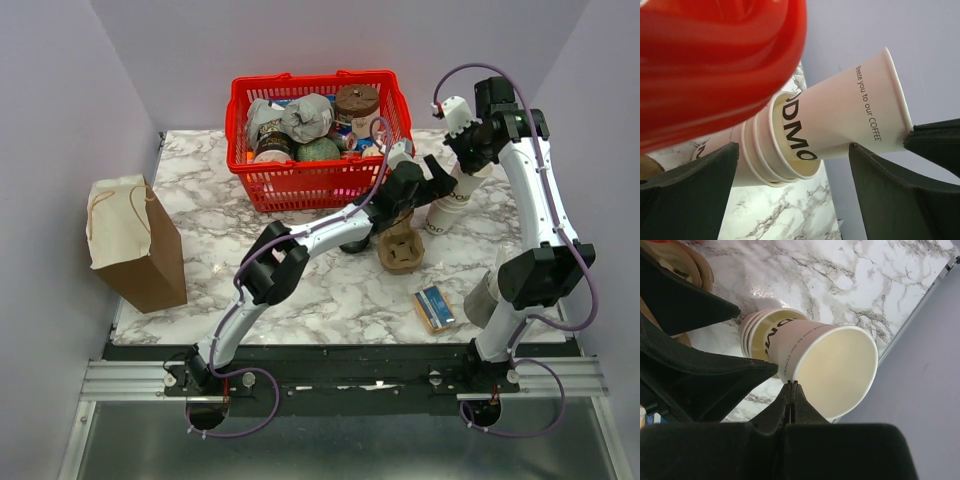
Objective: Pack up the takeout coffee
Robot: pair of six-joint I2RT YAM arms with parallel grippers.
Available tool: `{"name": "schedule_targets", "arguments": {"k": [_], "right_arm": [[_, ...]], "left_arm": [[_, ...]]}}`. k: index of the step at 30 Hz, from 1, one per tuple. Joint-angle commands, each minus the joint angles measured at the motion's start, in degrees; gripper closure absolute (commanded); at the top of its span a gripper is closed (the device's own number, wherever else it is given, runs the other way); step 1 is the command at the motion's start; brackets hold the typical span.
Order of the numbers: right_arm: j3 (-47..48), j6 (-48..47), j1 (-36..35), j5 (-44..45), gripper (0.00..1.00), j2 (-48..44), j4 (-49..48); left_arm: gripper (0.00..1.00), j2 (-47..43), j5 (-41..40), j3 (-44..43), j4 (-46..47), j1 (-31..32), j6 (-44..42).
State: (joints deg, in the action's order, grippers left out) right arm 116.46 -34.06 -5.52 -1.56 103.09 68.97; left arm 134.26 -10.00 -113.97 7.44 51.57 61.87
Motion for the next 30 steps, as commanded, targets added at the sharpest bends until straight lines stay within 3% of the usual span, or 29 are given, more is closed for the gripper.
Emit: {"name": "schedule_targets", "arguments": {"k": [1, 15, 19, 24, 30], "right_arm": [[2.0, 0.2, -0.5, 0.1, 1.00, 0.4, 1.3], [9.5, 0.1, -2.7, 5.2, 0.99, -0.3, 2.0], [8.9, -0.6, -4.1, 6.2, 1.00, -1.8, 1.8], [1.4, -5.1, -7.7, 6.5, 1.00, -8.4, -3.0], [-4.0, -10.0, -19.1, 4.2, 0.99, -13.3, -3.8]], "left_arm": [[0.02, -5.1, 3.5, 3.5, 1.1, -1.7, -1.9], [0.02, -18.8, 9.9, 9.1, -1.7, -5.2, -16.2], [0.02, -25.3, 16.1, 14.6, 2.0, -7.2, -22.0], [0.02, -42.1, 21.6, 28.4, 5.6, -11.7, -31.2], [0.01, -62.1, 21.9, 40.6, -2.2, -20.3, -51.0]]}}
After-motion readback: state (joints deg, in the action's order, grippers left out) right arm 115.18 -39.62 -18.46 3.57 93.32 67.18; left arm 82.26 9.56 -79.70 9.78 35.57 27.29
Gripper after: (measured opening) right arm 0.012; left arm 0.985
